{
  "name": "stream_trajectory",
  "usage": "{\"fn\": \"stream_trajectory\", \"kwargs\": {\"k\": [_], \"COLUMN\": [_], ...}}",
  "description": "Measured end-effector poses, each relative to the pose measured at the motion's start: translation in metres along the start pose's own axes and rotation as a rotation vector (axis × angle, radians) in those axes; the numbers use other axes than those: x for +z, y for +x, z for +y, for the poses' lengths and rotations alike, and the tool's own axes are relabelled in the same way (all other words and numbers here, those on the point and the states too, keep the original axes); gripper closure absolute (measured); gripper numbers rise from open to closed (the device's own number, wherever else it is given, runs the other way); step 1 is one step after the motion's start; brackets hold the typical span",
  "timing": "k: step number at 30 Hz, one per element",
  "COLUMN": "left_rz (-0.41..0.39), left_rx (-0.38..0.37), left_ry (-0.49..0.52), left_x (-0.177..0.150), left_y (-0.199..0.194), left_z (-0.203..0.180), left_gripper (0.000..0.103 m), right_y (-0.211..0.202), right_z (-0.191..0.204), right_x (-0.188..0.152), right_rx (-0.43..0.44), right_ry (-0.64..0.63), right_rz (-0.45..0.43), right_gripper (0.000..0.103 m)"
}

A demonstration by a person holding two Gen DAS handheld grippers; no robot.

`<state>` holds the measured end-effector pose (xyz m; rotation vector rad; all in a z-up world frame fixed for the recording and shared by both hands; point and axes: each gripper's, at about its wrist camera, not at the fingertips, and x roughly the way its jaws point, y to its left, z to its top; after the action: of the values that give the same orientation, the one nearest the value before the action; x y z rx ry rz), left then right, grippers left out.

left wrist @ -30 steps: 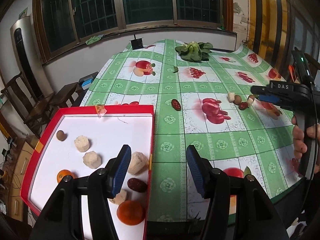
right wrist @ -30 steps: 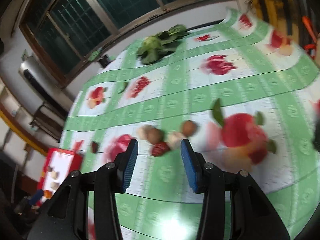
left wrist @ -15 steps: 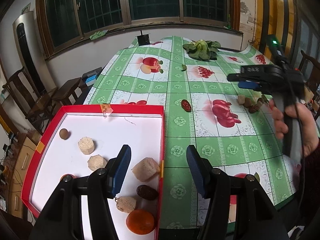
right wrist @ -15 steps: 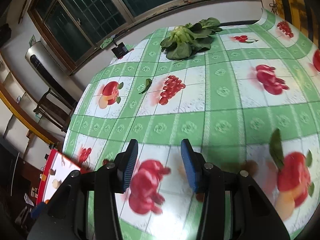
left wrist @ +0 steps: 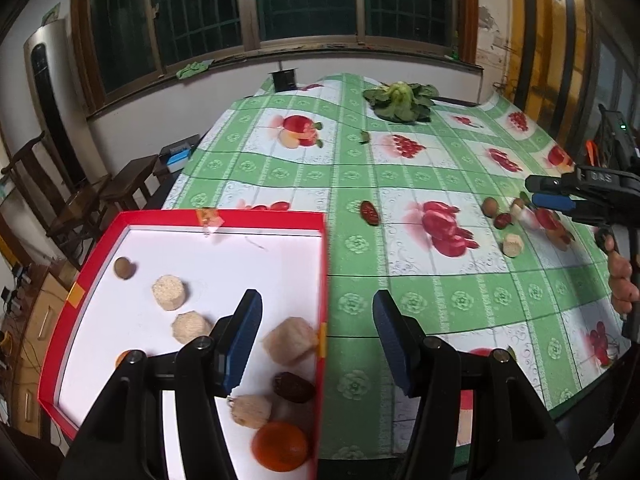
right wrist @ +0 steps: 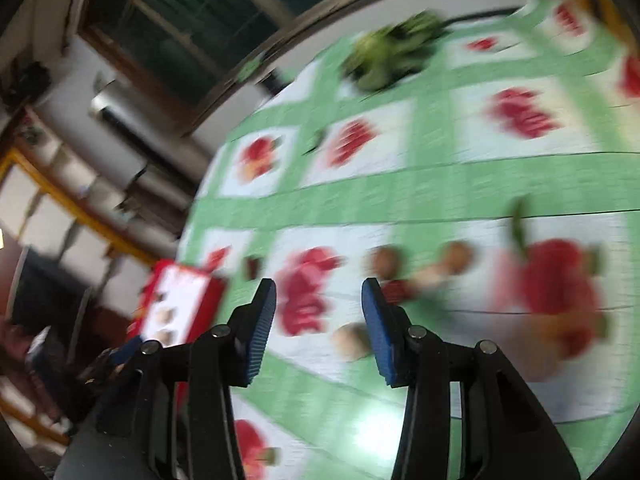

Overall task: Organize fruits
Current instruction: 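Grasp another red date with the right gripper while the left approaches a white chunk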

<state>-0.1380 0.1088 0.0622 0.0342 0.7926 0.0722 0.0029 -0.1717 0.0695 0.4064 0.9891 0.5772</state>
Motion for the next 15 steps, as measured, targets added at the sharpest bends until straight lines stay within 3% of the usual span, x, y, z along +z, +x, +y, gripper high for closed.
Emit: {"fn": "stream_trajectory", "kwargs": {"k": [4, 8, 15], "left_rz": [0.001, 0.004, 0.016], "left_rx": [-0.024, -0.033, -0.068], "left_ry": [0.041, 0.054, 0.095], "left_x": [0.000, -0.001, -0.004], "left_y": [-0.003, -0.004, -0.004], "left_z": [-0.017, -0.027, -0.047], "left_gripper": [0.045, 0.045, 0.045], "right_y": [0.003, 0.021, 0.054], "right_z": [-0.028, -0.019, -0.004], "right_x": [-0.004, -0.007, -0.001], "right_rx": [-0.030, -0.117, -0.214], "right_ry": [0.105, 0.069, 0.007], "right_rz": [0.005, 0.043, 0.072], "right_gripper": [0.057, 0.057, 0.068]}}
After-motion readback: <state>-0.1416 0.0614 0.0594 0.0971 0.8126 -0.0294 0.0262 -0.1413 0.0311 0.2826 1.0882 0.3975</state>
